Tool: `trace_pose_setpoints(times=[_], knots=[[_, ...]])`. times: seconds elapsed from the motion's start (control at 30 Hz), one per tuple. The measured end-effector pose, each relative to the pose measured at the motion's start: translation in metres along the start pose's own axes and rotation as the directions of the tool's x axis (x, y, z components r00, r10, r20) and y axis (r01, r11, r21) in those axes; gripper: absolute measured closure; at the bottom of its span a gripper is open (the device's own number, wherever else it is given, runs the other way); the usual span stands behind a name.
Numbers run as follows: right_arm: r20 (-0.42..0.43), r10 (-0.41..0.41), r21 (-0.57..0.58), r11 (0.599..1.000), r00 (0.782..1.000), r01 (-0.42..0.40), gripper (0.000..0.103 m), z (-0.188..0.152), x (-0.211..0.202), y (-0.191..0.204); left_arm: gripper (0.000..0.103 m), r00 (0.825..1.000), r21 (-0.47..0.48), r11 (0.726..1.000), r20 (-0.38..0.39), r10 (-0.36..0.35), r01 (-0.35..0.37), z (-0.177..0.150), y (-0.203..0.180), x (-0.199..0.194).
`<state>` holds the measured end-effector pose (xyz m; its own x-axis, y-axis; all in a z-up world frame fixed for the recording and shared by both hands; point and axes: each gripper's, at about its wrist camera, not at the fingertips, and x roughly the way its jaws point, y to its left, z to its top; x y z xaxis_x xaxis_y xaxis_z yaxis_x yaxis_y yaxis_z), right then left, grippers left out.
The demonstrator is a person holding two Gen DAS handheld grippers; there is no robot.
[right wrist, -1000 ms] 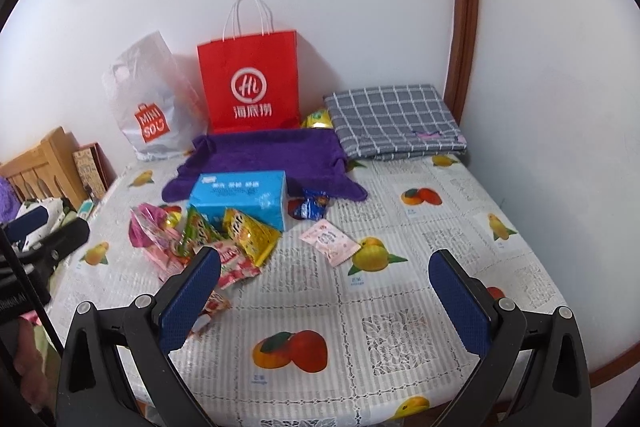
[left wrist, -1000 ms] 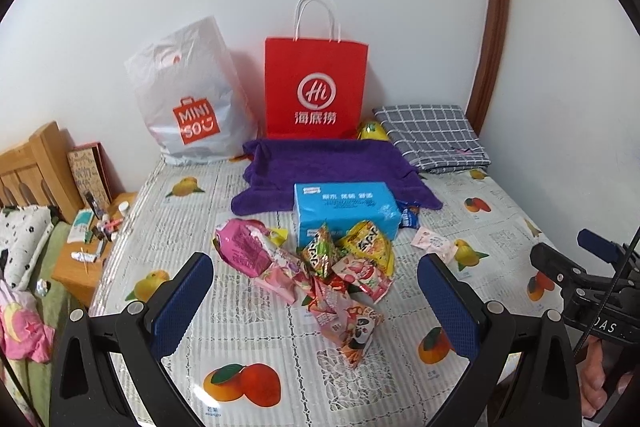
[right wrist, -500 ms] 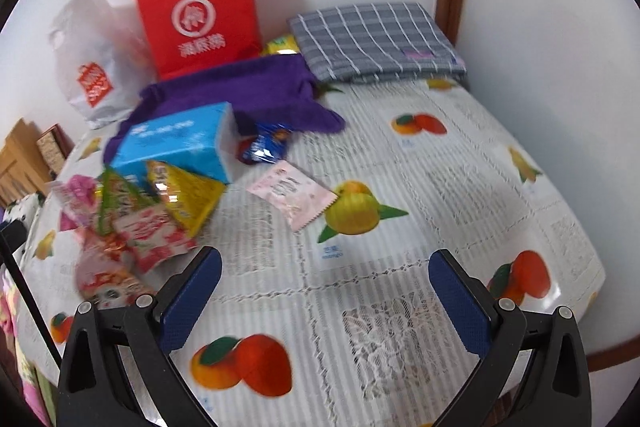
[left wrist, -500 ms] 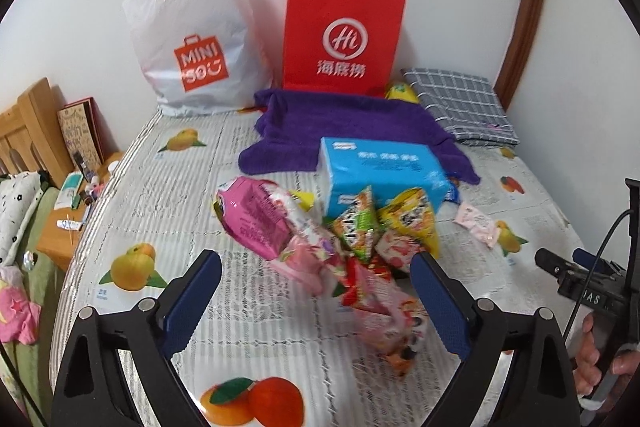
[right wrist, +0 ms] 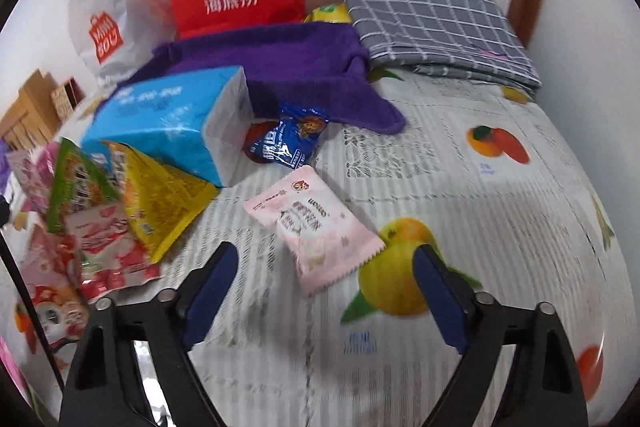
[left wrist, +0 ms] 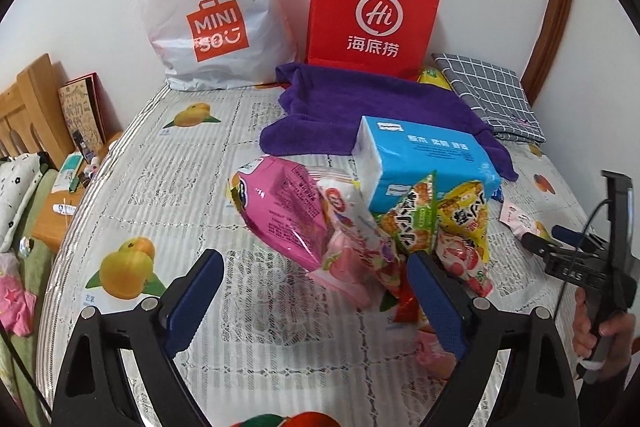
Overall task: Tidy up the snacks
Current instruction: 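Grasp the pink snack bag with the left tool while the right tool grasps a pink cake packet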
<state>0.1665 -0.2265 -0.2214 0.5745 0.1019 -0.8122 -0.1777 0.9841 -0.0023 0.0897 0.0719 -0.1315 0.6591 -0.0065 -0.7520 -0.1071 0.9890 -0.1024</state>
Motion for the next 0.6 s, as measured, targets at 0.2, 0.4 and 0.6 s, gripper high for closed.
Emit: trace_pose_setpoints(times=[0.2, 0.4, 0.6], knots=[[0.000, 0.006, 0.008, 1.000, 1.000, -0.006, 0.028, 0.009, 0.018, -0.005, 0.011, 1.000, -0.002, 1.000, -0.003, 0.005, -0.005, -0.001, 0.008, 0.005], [0.013, 0.009, 0.023, 1.000, 1.000, -0.009, 0.034, 0.013, 0.021, -0.008, 0.011, 1.000, -0.018, 1.000, -0.013, -0.002, 0.001, -0.001, 0.018, 0.010], [0.024, 0.008, 0.037, 0.999, 1.000, -0.009, 0.046, 0.013, 0.020, -0.011, 0.011, 1.000, -0.046, 0.999, -0.013, -0.017, 0.016, 0.006, 0.027, 0.015]])
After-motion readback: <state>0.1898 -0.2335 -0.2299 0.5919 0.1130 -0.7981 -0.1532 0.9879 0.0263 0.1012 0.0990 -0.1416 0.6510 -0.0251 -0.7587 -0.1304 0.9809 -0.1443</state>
